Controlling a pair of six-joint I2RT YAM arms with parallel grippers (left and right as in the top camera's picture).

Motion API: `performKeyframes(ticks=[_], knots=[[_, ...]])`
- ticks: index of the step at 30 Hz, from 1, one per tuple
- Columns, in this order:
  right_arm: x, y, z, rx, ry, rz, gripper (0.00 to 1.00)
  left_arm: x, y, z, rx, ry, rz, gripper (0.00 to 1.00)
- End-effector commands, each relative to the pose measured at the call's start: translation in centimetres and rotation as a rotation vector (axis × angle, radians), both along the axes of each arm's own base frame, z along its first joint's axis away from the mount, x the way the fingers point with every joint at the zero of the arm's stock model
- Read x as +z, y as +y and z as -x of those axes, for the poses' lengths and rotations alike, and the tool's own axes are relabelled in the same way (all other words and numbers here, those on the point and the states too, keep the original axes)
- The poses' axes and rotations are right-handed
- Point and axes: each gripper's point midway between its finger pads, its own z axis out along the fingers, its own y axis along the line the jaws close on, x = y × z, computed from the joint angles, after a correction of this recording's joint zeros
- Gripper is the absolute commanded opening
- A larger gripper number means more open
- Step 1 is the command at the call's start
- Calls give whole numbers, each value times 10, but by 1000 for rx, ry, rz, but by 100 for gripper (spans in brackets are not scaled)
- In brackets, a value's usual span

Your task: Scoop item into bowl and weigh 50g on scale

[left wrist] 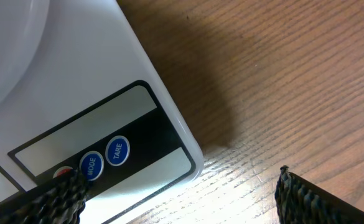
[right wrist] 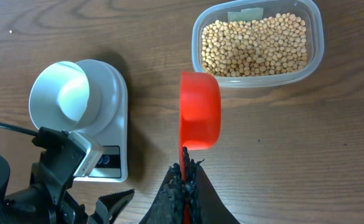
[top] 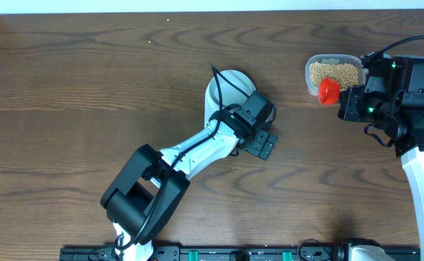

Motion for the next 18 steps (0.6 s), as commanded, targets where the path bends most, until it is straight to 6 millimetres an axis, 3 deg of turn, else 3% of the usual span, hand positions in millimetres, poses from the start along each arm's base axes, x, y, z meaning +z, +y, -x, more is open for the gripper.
performKeyframes(ticks=[1, 18], knots=[[5, 0, -2, -10, -9, -9, 1, -9, 8, -2, 6, 13, -23, 98], [4, 0, 0, -9, 0, -10, 1, -11, 15, -8, 30, -5, -50, 98]])
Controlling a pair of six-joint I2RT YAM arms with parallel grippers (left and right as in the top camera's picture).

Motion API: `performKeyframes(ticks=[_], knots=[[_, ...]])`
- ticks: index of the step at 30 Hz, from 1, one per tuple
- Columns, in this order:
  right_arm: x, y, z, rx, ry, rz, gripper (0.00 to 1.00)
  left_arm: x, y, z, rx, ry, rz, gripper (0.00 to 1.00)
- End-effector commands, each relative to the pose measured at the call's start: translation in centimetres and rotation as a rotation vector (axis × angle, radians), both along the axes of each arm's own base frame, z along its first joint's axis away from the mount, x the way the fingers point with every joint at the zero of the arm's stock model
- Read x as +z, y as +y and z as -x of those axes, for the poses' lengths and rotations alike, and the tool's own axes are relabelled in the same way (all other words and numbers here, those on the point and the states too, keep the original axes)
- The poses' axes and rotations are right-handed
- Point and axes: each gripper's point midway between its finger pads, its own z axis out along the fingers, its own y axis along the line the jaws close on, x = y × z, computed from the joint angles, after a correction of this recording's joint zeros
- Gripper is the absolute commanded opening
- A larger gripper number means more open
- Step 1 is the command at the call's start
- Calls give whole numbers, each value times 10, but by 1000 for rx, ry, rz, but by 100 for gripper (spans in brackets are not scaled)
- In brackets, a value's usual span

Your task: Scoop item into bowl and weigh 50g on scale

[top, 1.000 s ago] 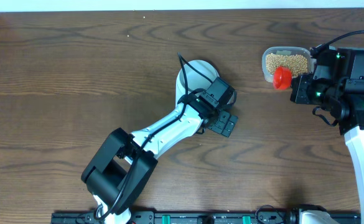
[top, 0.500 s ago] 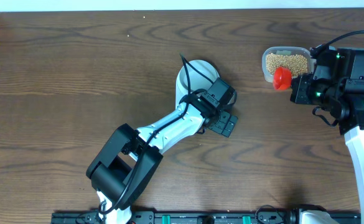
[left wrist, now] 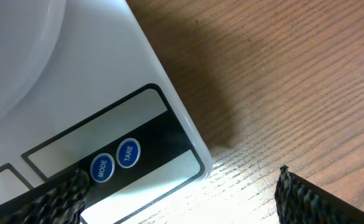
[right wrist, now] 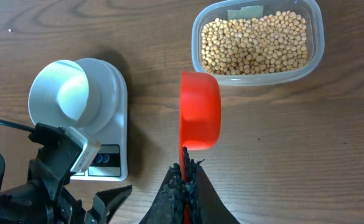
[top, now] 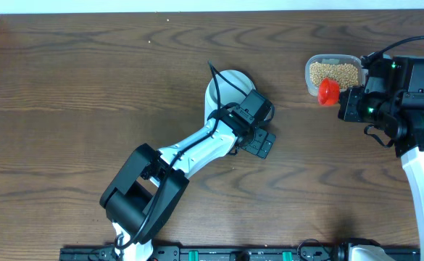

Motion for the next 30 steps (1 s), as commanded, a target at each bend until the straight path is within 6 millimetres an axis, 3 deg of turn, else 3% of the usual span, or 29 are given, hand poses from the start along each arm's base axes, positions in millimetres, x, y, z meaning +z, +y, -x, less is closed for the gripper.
performKeyframes(ticks=[1, 30], knots=[[4, 0, -1, -10, -5, -9, 1, -11, 12, -4, 24, 1, -49, 98], [4, 0, 0, -10, -2, -9, 1, -12, 10, 0, 14, 14, -42, 98]])
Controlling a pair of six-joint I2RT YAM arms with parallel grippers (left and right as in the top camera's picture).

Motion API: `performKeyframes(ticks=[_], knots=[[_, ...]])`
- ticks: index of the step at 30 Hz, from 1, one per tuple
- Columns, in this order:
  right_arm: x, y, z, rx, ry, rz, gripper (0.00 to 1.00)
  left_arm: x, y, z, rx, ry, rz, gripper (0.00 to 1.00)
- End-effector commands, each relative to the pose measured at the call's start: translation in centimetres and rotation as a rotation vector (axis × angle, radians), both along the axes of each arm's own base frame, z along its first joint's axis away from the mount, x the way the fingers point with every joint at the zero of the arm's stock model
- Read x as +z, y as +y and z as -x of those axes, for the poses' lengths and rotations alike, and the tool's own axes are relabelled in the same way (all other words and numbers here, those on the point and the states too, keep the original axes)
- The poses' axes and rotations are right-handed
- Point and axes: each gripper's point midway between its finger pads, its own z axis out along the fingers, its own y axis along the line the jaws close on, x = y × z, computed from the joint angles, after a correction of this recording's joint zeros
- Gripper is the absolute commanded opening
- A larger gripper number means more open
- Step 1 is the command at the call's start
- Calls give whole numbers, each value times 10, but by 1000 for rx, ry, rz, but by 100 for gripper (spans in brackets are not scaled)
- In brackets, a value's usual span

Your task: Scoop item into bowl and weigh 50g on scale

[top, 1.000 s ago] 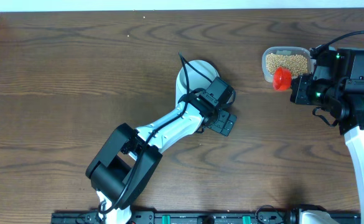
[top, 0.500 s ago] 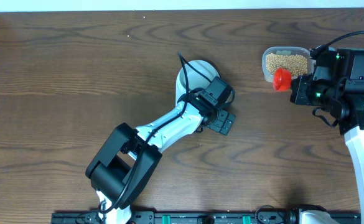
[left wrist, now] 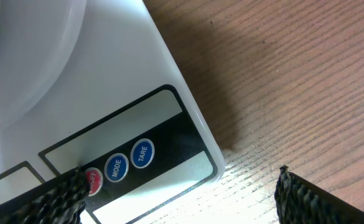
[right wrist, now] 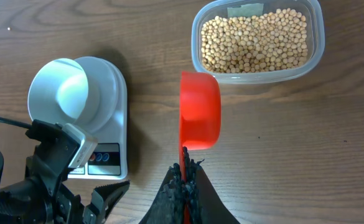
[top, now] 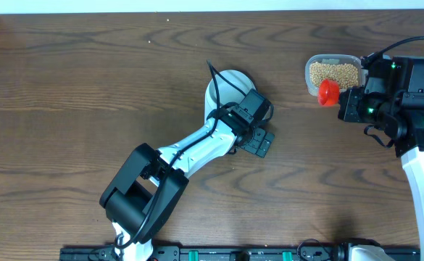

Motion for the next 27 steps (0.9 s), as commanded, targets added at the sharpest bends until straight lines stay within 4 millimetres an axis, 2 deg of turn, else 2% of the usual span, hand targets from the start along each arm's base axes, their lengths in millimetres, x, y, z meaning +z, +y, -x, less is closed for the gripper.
performKeyframes(ticks=[1, 27], knots=[[5, 0, -1, -9, -6, -9, 1, -12, 6, 3, 2, 25, -25, 98], [4, 0, -1, -9, -5, -8, 1, -11, -1, 8, -39, 43, 6, 98]])
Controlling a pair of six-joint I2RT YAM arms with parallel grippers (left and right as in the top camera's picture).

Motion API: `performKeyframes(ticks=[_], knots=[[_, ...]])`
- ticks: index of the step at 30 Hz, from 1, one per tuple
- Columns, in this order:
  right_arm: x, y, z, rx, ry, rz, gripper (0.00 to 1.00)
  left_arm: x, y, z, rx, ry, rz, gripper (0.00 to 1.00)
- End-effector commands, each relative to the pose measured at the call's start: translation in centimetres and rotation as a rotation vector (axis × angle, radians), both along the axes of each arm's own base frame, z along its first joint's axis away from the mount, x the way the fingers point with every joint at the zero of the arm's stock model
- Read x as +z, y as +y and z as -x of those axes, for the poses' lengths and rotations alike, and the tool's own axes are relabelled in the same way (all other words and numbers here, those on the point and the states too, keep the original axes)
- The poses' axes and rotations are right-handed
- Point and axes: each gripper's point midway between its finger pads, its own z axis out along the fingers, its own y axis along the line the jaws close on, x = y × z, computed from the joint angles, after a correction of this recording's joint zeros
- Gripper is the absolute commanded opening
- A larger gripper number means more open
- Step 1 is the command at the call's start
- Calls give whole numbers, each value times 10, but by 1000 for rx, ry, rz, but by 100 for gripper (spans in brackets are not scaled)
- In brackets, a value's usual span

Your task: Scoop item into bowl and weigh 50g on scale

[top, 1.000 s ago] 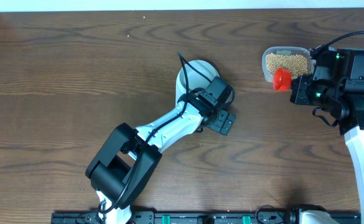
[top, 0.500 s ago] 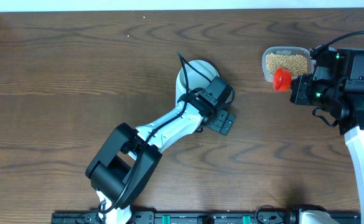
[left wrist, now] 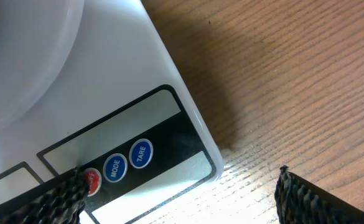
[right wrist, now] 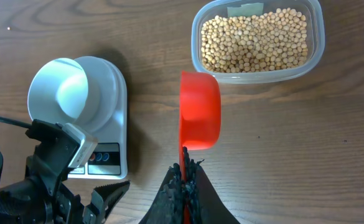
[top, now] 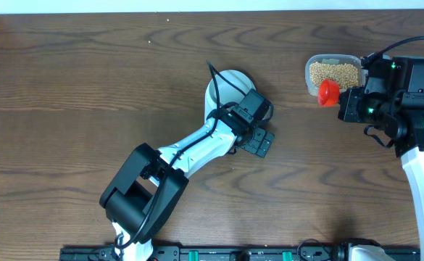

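A white scale (right wrist: 110,127) carries a white bowl (right wrist: 60,90) and sits mid-table, also in the overhead view (top: 226,83). My left gripper (left wrist: 182,202) hangs open low over the scale's front corner. Its left finger (left wrist: 57,199) is beside the red button (left wrist: 93,180), with the blue MODE (left wrist: 114,167) and TARE (left wrist: 141,153) buttons just right of it. My right gripper (right wrist: 185,174) is shut on the handle of a red scoop (right wrist: 200,112); no beans show in the scoop. The scoop is held just in front of a clear tub of soybeans (right wrist: 256,40).
The tub of soybeans (top: 335,72) stands at the back right of the brown wooden table (top: 88,109). The left arm (top: 190,156) stretches diagonally from the front edge up to the scale. A black rail runs along the table's near edge.
At first my open left gripper hung over the scale's button panel with the red button almost hidden behind its left finger. It has shifted slightly since, so the red button now shows beside that finger. My right gripper held the red scoop by the tub throughout.
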Motion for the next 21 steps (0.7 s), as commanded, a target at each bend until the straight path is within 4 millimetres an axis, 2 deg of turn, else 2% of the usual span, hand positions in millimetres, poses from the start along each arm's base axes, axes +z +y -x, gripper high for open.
performKeyframes(ticks=[1, 15, 21], knots=[[4, 0, -1, -9, -7, -8, 1, -10, -1, 9, -45, 45, 9, 98], [4, 0, -1, -9, -7, -8, 1, -11, -1, 9, -45, 46, 7, 97], [4, 0, -1, -9, -7, -8, 1, -17, 3, 14, -44, 59, -4, 97]])
